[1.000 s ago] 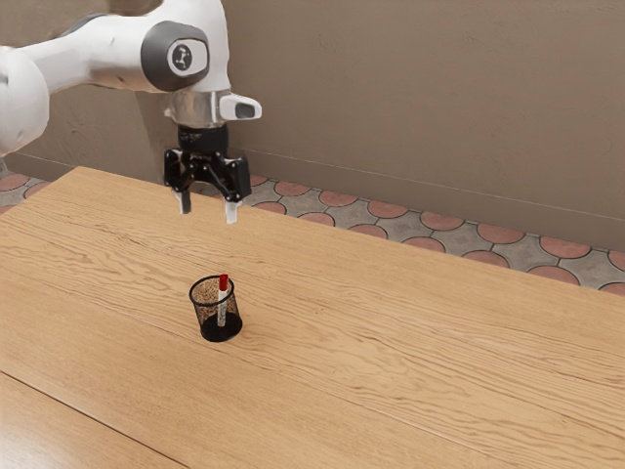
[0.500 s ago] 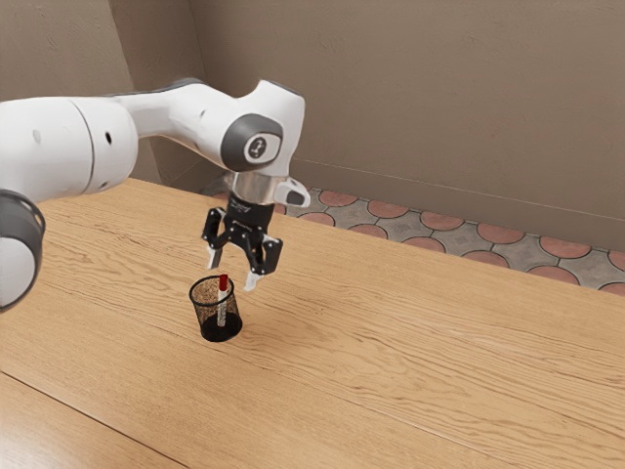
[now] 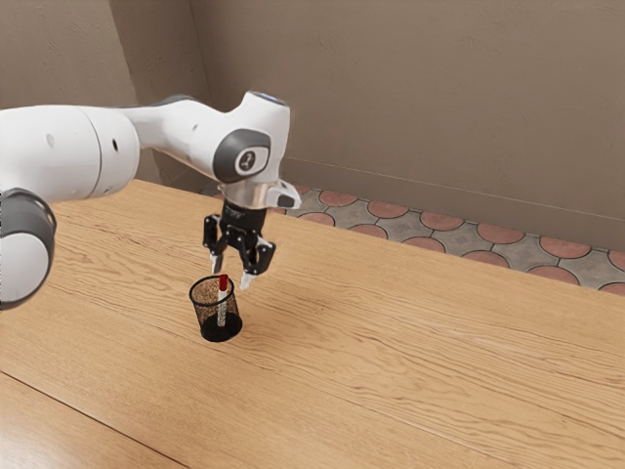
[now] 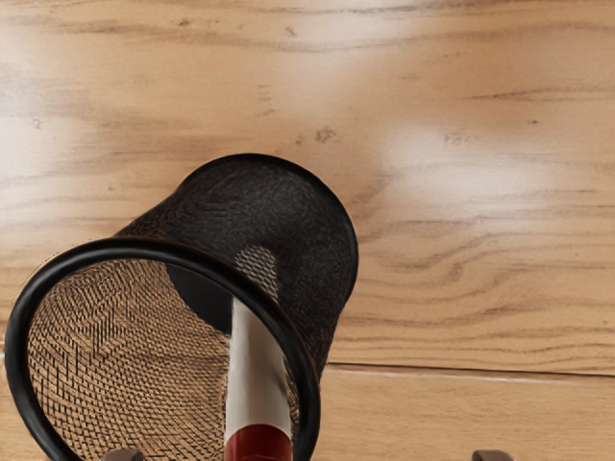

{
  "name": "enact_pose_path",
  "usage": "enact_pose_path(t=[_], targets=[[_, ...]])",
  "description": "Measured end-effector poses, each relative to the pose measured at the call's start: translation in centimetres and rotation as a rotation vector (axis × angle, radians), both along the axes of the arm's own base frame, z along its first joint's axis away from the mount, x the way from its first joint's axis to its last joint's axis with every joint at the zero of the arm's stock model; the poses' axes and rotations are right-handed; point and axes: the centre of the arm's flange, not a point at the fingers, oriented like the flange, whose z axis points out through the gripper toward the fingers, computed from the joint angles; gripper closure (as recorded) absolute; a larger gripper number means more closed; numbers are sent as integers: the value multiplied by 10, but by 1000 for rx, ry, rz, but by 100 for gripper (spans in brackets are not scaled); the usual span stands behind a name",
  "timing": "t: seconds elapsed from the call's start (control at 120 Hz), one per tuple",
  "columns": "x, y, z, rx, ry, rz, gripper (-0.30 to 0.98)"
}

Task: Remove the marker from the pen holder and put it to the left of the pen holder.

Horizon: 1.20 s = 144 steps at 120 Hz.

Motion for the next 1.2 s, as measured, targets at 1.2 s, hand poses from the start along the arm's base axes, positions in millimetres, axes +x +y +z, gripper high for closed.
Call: enact_pose_path(t=[1.2], targets=[[-8,31,41,-2,15,14,77]])
